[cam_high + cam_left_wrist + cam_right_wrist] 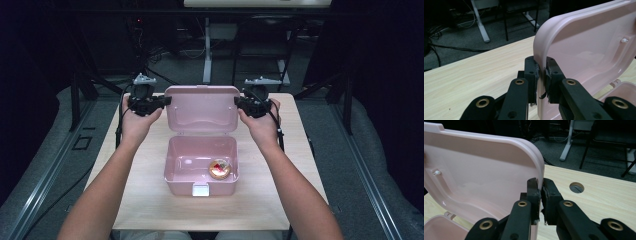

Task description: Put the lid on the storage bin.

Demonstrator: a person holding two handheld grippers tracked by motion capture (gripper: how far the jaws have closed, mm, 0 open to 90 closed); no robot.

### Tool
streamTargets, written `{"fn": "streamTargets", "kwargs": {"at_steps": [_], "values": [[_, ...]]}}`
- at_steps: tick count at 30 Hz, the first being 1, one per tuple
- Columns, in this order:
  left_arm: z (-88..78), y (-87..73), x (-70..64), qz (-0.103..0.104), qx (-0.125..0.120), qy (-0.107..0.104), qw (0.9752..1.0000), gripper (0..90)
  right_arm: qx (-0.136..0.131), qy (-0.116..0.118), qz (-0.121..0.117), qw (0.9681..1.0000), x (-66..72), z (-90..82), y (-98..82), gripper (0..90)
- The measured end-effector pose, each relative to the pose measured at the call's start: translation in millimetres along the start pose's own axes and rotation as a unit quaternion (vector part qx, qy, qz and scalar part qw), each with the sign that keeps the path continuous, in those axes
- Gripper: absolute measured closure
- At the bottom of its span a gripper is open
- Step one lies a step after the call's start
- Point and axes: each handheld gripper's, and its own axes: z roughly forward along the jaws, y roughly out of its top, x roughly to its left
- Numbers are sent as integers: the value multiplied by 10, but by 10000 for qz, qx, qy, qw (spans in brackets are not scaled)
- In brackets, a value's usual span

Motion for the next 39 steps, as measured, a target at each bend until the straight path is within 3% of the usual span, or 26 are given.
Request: {"fn": "streamTargets", "kwargs": {"at_steps": [39], "values": [[-48,-29,7,-56,13,-188,9998,798,-11,40,-123,9999,51,-96,-49,816]]}}
